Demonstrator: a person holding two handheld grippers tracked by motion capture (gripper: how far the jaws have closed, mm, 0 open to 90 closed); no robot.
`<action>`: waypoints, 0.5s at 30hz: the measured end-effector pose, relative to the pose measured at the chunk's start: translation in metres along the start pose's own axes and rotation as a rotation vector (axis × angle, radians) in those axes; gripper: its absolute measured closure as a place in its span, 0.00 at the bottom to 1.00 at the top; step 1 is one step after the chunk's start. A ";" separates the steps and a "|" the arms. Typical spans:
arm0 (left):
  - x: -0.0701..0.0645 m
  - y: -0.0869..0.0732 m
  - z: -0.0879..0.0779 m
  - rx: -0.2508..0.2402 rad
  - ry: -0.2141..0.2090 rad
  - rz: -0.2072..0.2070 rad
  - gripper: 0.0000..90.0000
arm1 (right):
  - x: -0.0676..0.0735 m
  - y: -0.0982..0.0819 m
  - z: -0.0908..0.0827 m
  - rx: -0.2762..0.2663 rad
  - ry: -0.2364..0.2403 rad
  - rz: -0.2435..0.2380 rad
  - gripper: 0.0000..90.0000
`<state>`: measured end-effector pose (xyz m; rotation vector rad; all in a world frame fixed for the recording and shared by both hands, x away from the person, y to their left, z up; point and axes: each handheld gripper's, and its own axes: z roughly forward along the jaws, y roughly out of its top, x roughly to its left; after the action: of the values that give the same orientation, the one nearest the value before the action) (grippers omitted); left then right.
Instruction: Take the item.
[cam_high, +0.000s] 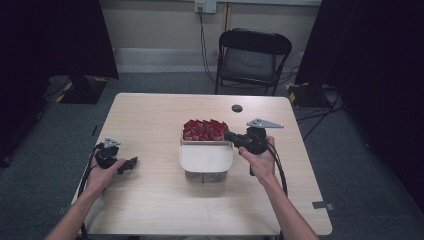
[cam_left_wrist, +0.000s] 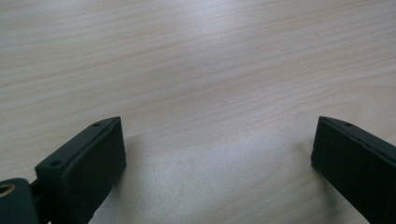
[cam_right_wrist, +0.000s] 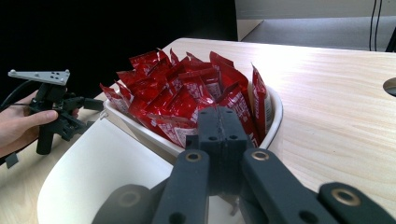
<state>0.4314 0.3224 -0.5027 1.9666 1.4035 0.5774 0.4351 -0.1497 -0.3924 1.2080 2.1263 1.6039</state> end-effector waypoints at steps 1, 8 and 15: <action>0.000 0.000 0.000 0.000 0.000 0.000 0.03 | 0.000 0.000 0.000 -0.003 0.002 0.000 1.00; 0.000 0.000 0.000 0.000 0.000 0.000 0.03 | 0.001 0.004 -0.005 -0.025 0.012 0.003 1.00; 0.000 0.000 0.000 0.000 0.000 0.000 0.03 | 0.000 0.007 -0.007 -0.034 0.011 0.006 1.00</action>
<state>0.4314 0.3224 -0.5027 1.9667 1.4035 0.5771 0.4335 -0.1540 -0.3836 1.1987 2.0951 1.6466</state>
